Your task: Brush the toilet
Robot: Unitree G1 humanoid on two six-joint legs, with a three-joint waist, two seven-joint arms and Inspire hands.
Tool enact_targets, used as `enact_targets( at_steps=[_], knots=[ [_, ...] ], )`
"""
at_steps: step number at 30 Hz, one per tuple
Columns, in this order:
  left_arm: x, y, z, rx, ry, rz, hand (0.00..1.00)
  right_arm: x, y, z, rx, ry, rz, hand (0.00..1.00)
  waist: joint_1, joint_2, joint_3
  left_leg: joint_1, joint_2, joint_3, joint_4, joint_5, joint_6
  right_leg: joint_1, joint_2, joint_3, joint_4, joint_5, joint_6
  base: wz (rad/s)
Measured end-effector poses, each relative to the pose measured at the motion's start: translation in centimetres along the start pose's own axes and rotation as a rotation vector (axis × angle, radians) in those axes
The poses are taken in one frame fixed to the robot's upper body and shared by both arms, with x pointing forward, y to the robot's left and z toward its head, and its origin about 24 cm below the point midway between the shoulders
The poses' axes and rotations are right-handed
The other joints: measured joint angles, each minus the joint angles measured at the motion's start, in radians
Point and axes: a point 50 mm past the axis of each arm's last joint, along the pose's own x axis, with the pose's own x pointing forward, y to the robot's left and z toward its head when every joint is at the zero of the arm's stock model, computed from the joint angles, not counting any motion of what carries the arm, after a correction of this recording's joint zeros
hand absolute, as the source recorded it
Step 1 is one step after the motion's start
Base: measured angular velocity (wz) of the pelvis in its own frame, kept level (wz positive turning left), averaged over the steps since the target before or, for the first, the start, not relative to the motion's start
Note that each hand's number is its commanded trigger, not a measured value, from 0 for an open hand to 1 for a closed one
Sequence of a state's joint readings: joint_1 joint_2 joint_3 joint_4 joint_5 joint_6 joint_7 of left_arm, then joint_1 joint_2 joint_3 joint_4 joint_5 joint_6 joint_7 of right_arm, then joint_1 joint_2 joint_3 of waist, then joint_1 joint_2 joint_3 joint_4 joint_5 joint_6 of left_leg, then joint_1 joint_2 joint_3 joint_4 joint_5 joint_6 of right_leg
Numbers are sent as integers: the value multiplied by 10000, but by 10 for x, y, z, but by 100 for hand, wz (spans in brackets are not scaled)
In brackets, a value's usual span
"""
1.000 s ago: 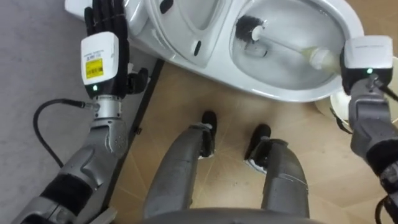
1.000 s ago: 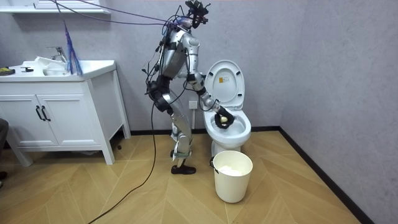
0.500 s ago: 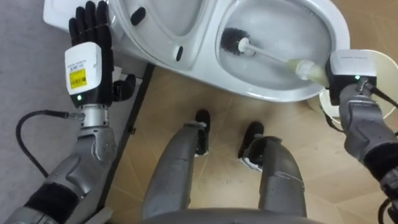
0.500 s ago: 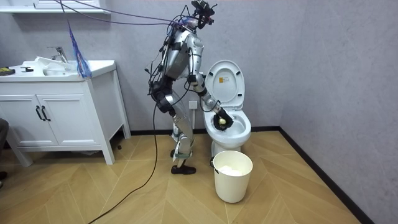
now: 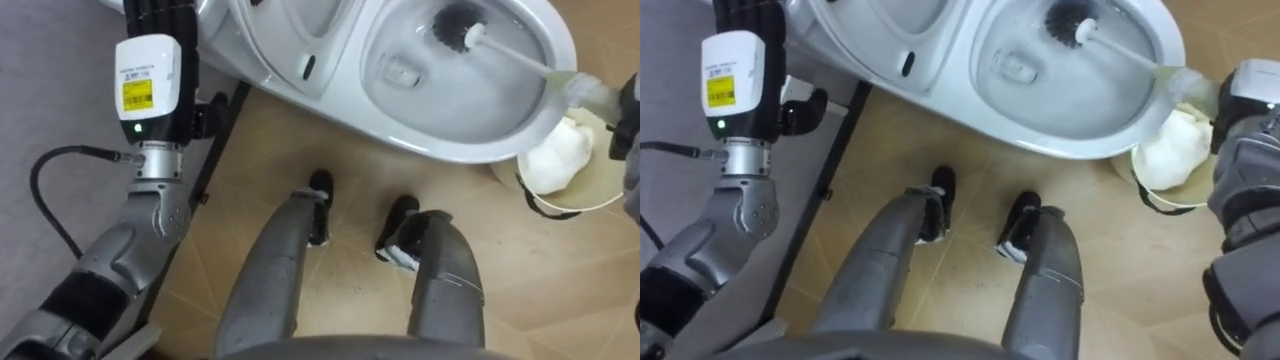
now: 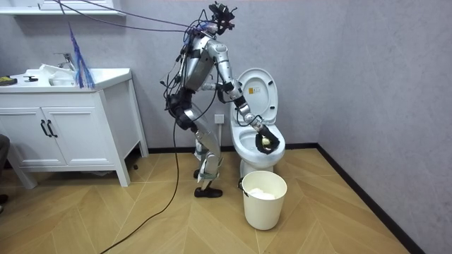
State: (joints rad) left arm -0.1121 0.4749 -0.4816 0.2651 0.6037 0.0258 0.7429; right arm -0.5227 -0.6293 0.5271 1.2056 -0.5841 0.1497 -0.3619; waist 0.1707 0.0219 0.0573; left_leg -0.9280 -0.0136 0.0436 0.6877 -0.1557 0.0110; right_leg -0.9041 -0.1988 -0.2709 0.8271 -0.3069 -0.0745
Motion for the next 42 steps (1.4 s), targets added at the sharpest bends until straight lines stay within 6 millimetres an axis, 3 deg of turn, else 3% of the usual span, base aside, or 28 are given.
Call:
enact_targets(
  at_steps=[3,5,6,9,17,24,29,33,35,37,40,42],
  knots=[
    [2,-7,4,-202,77,-303,0,-6,13,9,-886,-445,203,100,108,353,17,213,14,-130,-138,-28,-11,321,111,-64,-280,92,91,4],
    [1,-12,9,-436,156,-352,0,-10,20,18,-1668,-1011,256,100,293,503,11,260,16,-86,-212,-13,9,337,80,-87,-358,171,27,-10],
    [0,-16,11,-544,202,-423,0,-13,26,24,-2147,-1397,338,100,352,694,12,276,4,-89,-273,0,22,375,77,-114,-404,206,-7,-5],
    [-8,-23,12,-716,332,-513,0,-24,41,38,-2027,-1381,360,100,472,1011,-115,369,24,-113,-484,9,12,486,183,-143,-677,287,-35,-3],
    [-29,-30,8,-837,984,-559,0,-41,63,51,-1754,-1611,666,100,334,1179,-222,876,351,-97,-856,-23,-85,1224,616,-265,-1573,401,-53,-3],
    [-30,-30,5,-807,1125,-485,0,-40,61,44,-1822,-1515,567,100,400,1138,-193,927,414,90,-866,-24,-87,1208,640,-163,-1598,373,-74,-4],
    [-22,-26,7,-818,709,-260,0,-31,54,28,-1075,-1011,574,100,518,875,-39,728,339,125,-805,-16,-74,872,520,-76,-1314,338,-63,0],
    [-12,-18,11,-841,415,215,0,-17,33,20,133,-428,214,100,436,571,45,257,152,258,-633,90,2,232,189,-28,-707,189,-94,12],
    [-10,-14,10,-739,354,296,0,-11,21,18,1072,27,-137,100,319,565,33,109,108,258,-499,103,23,86,121,-7,-540,150,-83,11],
    [-9,-11,9,-667,366,368,0,-5,9,17,1241,213,-629,100,232,416,-5,50,84,353,-447,118,49,-58,64,90,-392,150,-84,-4],
    [-5,-10,9,-649,346,435,0,-5,9,19,1192,74,-653,100,221,139,-14,125,51,384,-440,133,72,-42,32,164,-328,151,-81,0],
    [-4,-10,10,-564,313,328,0,-5,8,21,1044,-22,-737,100,231,108,-15,143,38,383,-393,140,87,-19,27,184,-305,157,-58,-4]
  ],
)
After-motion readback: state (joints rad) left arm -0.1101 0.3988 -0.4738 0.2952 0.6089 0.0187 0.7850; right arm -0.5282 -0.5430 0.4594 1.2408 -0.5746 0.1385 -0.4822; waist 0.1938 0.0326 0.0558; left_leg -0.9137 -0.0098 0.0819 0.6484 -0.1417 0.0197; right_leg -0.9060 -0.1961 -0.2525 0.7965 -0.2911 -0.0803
